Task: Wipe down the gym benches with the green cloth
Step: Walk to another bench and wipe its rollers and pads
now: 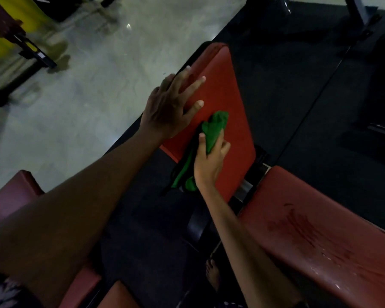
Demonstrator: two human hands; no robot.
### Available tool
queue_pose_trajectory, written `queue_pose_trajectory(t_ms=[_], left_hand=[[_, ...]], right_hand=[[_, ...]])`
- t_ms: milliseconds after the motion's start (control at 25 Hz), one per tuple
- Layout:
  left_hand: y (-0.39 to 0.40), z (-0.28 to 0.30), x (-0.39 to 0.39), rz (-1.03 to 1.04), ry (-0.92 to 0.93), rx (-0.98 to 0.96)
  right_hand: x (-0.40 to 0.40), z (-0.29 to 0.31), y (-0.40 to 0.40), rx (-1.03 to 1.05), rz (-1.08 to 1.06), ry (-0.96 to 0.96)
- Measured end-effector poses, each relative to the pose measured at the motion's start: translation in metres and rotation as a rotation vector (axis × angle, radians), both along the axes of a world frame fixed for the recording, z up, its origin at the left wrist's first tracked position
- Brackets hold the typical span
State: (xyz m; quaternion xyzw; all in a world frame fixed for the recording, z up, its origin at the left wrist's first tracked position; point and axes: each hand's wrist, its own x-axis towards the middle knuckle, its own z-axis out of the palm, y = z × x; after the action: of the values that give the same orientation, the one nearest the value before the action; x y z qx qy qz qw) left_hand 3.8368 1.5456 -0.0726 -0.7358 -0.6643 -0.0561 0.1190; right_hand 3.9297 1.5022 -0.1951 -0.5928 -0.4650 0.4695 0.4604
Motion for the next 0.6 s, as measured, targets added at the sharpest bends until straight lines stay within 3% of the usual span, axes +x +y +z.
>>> queue_pose_trajectory(t_ms=[240, 440, 600], left_hand=[[0.001, -0.006, 0.001, -0.028, 0.131, -0.004], [0.000, 0.000, 0.005, 0.003, 0.218, -0.076], [-0.003, 0.000, 0.018, 0.054, 0.286, -0.121]], right_hand=[[0.031, -0.064, 0.018, -0.575, -0.223, 0.223], [-0.003, -0.027, -0.018, -0.351, -0.151, 0.170], [0.005, -0.065, -0.018, -0.364, -0.266, 0.105]])
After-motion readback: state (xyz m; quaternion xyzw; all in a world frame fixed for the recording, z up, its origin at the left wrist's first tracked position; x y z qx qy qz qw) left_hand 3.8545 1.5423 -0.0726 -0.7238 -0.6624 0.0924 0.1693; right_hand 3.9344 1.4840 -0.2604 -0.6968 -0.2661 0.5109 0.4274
